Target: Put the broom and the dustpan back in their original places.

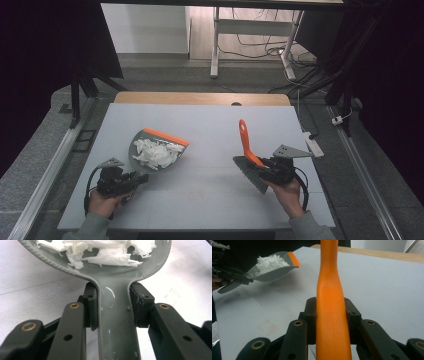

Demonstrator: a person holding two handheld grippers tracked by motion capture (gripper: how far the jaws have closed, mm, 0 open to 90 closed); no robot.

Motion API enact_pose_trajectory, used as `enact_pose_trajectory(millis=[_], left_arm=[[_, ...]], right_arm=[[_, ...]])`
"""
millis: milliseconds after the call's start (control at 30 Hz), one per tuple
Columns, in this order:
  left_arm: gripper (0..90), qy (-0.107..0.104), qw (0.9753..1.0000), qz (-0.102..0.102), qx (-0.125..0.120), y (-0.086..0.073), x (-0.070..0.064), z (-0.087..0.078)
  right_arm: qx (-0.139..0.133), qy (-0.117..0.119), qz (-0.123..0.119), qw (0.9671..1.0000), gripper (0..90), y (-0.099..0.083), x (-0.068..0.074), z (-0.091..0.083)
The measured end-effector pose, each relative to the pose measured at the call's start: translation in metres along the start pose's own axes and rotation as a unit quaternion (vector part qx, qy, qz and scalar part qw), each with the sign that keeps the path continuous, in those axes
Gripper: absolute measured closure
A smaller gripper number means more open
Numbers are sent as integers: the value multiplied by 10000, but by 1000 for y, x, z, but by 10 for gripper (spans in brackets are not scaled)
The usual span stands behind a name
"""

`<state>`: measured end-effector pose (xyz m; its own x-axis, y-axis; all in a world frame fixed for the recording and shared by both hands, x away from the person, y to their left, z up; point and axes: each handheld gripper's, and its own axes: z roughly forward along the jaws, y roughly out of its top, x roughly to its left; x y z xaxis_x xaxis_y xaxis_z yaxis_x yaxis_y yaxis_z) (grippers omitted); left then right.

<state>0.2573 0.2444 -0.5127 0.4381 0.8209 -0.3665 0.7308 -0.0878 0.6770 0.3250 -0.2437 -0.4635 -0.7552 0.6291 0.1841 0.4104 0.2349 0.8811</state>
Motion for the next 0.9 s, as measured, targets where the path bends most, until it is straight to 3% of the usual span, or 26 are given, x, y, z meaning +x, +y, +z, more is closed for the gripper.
enact_pose_trajectory(millis=[333, 600, 900], left_arm=[[617, 249, 9993, -269, -12, -2, 3, 3], [616, 550, 9970, -535, -101, -4, 3, 3], [616, 742, 9943, -763, -35, -3, -2, 14]], right_arm=[[70, -25, 103, 9999, 704, -5, -3, -2], [113, -16, 127, 9999, 704, -7, -4, -5], [362, -92, 419, 9984, 704, -17, -10, -8]])
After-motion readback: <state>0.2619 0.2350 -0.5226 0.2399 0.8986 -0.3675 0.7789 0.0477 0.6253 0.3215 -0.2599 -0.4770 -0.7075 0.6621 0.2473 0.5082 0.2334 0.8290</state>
